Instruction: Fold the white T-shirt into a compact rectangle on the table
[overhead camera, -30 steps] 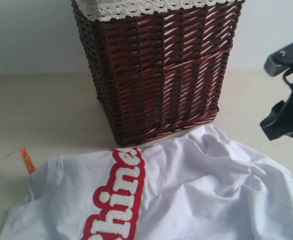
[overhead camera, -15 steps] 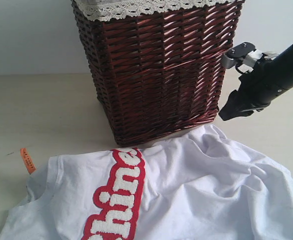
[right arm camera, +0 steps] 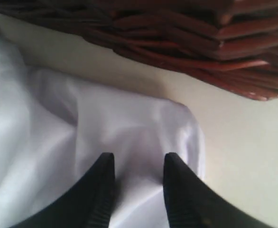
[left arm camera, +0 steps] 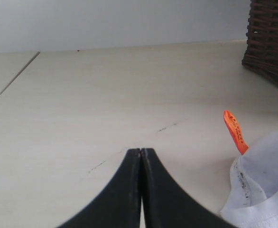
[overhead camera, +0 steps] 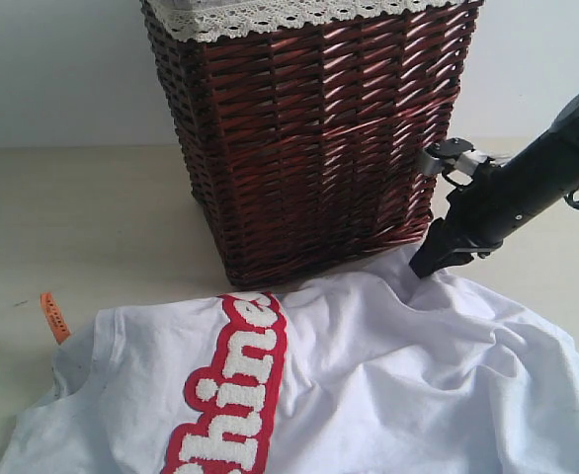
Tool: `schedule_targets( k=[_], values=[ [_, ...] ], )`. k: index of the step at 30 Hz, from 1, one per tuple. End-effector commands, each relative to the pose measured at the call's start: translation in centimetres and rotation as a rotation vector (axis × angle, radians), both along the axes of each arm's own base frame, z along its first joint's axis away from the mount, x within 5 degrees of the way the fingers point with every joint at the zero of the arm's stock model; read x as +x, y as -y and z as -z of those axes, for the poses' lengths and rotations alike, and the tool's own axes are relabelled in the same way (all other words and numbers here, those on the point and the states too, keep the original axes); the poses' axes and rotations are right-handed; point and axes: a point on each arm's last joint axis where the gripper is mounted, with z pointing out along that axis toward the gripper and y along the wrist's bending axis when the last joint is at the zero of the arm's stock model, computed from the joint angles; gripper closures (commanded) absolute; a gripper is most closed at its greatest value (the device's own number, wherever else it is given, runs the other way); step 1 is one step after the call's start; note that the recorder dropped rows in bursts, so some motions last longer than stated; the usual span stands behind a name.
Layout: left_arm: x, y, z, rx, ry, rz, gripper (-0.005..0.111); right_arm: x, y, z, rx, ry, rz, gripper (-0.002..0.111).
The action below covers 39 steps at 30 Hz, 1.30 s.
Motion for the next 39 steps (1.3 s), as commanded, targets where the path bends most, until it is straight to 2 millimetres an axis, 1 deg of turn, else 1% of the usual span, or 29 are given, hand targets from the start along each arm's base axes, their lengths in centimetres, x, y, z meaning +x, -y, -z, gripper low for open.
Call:
schedule_targets(
  k=[1,5,13,20,26,28,32,34,37,39],
  values=[
    [0.0,0.0,-0.1,-0.002,0.013,0.000,0.107,0.7,0.4,-0.7,-0.029,0.084,0.003,0.074],
    [0.0,0.0,-0.1,-0.002,0.013,0.000,0.107,0.9,0.5,-1.2,-0.042,0.121,0.001,0.074],
    [0.0,0.0,-0.1,-0.002,0.013,0.000,0.107,1.6,1.4,-0.5,-0.116,0.180,0.026,0.074],
    [0.0,0.0,-0.1,-0.002,0.013,0.000,0.107,1.6,1.6,1.1,-0.116,0.140,0.031,0.079],
    [0.0,0.0,-0.1,-0.002,0.013,0.000,0.107,1.5,1.6,2.0,-0.114,0.112,0.026,0.079],
    [0.0,0.0,-0.1,-0.002,0.013,0.000,0.107,1.5,1.5,2.0,-0.112,0.111,0.027,0.083],
    [0.0,0.0,-0.1,-0.002,0.013,0.000,0.107,1.3,1.4,2.0,-0.103,0.096,0.015,0.098],
    [0.0,0.0,-0.1,-0.002,0.013,0.000,0.107,1.2,1.4,2.0,-0.095,0.083,0.007,0.103],
    [0.0,0.0,-0.1,-0.002,0.013,0.000,0.107,1.0,1.2,1.8,-0.080,0.067,-0.002,0.105],
    [0.0,0.0,-0.1,-0.002,0.013,0.000,0.107,0.9,1.2,1.7,-0.078,0.066,-0.006,0.103]
  ],
)
